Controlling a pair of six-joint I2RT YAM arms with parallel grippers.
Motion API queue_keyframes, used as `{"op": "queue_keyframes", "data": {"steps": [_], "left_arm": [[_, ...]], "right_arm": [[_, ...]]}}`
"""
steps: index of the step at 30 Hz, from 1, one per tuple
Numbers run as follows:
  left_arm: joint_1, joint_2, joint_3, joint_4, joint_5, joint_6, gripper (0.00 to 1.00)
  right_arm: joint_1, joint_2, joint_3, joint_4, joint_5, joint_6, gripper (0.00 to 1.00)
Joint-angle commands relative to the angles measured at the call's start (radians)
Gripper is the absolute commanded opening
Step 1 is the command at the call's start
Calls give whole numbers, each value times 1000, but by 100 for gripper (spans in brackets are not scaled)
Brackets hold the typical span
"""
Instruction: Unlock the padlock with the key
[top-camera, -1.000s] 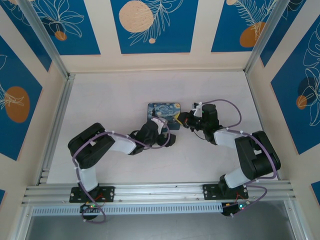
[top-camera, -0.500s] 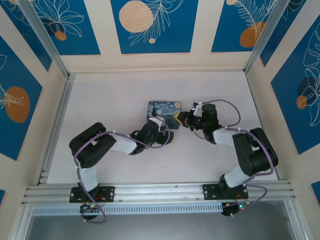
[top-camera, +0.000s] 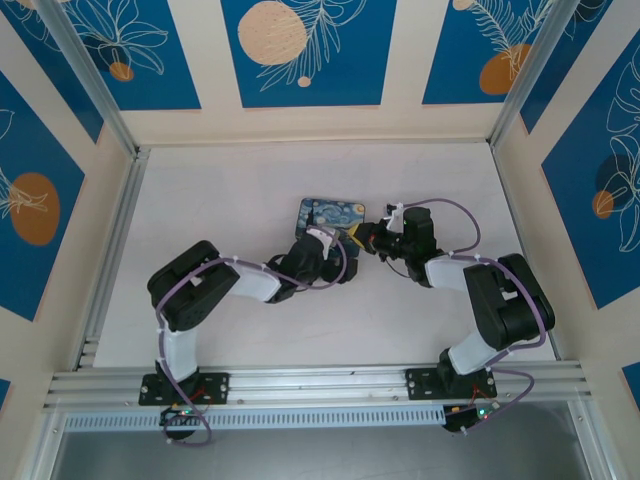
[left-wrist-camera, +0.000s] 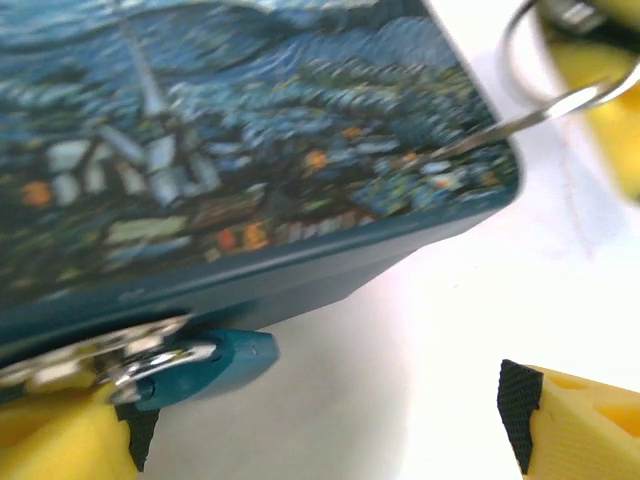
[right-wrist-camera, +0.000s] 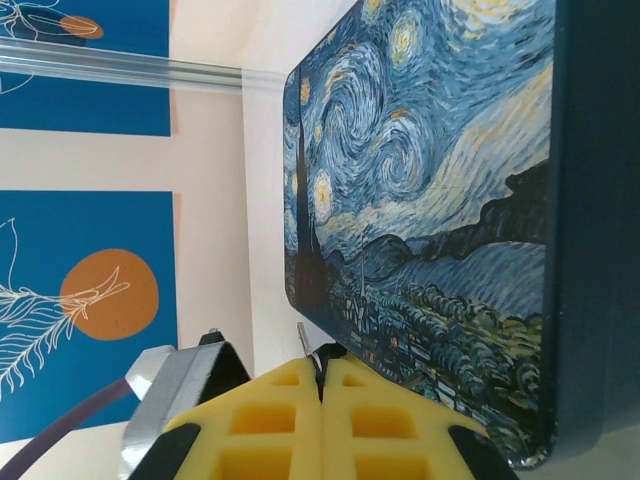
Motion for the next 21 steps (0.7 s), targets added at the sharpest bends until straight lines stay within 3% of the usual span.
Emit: {"op": "queue_keyframes", "data": {"steps": [1,8,21], "left_arm": [[13,7,23,119,102,-101,89],[43,49,-16,250,119,-254,89],[41,101,-21,211,67,-277,84]], "right_arm": [[-2,21,17,-3,-7,-4,0],[-2,30,13,13,-12,2,0],[-5,36,8,23,-11,7,0]]}}
